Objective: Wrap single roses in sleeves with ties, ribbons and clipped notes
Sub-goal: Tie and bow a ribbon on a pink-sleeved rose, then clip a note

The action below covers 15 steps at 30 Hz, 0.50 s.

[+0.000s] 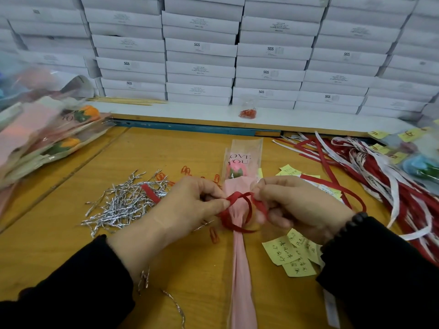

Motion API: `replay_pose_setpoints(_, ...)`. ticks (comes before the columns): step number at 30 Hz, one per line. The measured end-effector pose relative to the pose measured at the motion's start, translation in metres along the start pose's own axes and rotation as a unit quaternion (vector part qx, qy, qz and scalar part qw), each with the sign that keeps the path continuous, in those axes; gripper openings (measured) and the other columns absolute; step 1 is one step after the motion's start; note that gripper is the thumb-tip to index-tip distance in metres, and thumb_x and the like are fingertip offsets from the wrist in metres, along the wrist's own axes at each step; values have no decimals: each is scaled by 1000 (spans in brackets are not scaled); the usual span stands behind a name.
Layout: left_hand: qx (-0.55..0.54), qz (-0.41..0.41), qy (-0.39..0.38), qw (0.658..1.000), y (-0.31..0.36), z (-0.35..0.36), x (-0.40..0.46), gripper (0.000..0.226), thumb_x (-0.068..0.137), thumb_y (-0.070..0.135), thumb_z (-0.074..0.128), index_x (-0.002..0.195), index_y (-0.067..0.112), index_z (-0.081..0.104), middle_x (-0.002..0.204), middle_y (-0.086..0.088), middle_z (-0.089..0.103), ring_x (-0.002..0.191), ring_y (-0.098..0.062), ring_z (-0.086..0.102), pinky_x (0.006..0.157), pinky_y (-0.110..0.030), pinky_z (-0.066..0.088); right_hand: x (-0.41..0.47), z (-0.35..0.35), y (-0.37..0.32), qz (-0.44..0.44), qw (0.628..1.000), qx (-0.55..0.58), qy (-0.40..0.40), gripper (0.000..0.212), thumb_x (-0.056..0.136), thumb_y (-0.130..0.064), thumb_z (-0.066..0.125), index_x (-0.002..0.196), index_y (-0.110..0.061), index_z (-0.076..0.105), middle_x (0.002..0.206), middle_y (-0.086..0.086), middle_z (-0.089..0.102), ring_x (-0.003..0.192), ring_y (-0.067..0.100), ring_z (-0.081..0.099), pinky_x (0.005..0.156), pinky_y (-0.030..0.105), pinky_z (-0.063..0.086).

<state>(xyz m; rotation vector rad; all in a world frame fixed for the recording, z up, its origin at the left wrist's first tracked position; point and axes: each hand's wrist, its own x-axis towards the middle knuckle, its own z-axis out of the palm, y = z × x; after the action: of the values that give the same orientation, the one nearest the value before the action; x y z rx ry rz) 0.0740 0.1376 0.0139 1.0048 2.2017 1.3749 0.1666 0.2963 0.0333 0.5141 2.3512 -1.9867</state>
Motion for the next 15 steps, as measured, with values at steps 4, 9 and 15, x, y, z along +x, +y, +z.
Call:
replay_pose_setpoints(4,20,-22,-13,999,0,-4,1,8,79,13,70,73,17,72,66,-4,64,54,-2,52,52,-13,46,-5,-16,-8,19,989,-145,-29,12,85,-9,61,73,-7,62,43,0,46,32,6,32,33,13,25)
replay_pose_setpoints(9,50,-25,-42,998,0,-14,0,6,77,15,72,71,15,73,64,2,66,55,0,56,54,-11,46,-9,-35,-13,27,936,-349,-37,8,80,-19,70,73,-16,69,44,-10,53,39,-1,44,46,13,35)
replay_pose_setpoints(15,121,-33,-105,987,0,-27,1,13,78,16,72,65,21,71,64,5,67,58,-1,57,57,-14,47,-13,-46,-14,43,900,-432,-35,11,78,-20,72,67,-20,69,44,-17,55,41,-7,47,56,18,37)
